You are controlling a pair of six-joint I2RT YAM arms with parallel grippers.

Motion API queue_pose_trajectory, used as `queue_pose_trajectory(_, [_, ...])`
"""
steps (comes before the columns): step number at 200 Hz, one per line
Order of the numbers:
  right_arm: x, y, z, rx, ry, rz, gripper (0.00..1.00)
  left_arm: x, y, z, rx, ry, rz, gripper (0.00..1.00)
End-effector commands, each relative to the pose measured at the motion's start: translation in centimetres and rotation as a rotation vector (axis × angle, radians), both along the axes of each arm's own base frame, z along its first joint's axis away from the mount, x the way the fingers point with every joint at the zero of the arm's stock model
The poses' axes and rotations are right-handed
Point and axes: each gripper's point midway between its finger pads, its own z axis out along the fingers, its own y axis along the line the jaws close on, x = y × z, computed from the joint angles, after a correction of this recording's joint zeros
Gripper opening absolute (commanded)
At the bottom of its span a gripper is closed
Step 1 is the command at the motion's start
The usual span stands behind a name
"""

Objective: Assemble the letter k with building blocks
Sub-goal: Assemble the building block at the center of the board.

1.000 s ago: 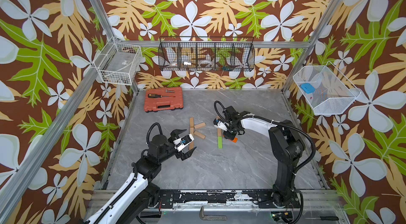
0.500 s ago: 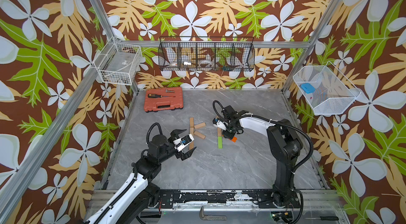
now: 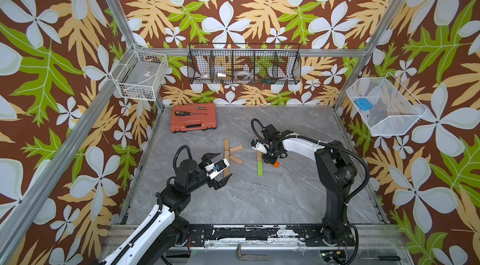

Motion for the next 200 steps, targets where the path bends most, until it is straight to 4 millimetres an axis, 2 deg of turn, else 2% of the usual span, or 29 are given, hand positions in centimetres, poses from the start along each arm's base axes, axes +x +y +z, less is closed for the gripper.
queue_pose_trajectory(1, [-0.5,0.0,0.1,0.003,0.015,0.008,0.32,0.0,-0.1,0.3,-0.006,-0.012,-0.007,0.99])
queue_pose_trajectory(156, [-0.6,0.1,0.3,0.015,0.016,0.004,0.39,0.0,-0.1,0.3,-0.005,-0.015,-0.006,0.99])
queue_pose_trajectory(200, [-0.6,0.2,1.3,0.029,-0.004,0.014,0.51,0.0,-0.1,0.3,-0.004,-0.014,-0.006,0.99])
